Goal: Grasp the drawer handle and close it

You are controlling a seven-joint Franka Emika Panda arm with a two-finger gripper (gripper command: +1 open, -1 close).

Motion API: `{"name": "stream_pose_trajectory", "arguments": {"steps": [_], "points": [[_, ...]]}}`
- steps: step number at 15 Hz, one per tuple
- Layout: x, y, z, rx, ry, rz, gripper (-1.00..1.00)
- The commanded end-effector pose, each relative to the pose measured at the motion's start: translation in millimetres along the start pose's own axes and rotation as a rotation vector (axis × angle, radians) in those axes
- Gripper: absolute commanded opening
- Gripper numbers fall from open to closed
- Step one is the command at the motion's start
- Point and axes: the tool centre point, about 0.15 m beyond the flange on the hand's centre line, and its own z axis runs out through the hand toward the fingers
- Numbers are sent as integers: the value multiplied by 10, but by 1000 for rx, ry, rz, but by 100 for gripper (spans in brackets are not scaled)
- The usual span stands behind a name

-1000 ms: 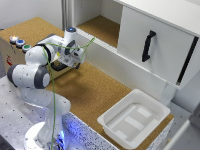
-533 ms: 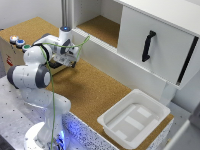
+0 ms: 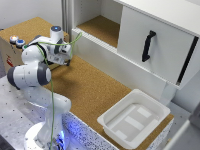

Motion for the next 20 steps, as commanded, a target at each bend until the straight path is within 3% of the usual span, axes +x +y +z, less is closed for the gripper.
{"name": "stream_pose_trajectory", "arguments": {"steps": [1, 4, 8, 9, 20], "points": [[70, 286, 78, -59, -38, 56, -100], [58, 539, 39, -103, -52, 87, -100], [198, 692, -151, -183, -17, 88, -100], [242, 737, -188, -203, -23, 96, 100], [320, 841, -282, -223, -45, 116, 100]]}}
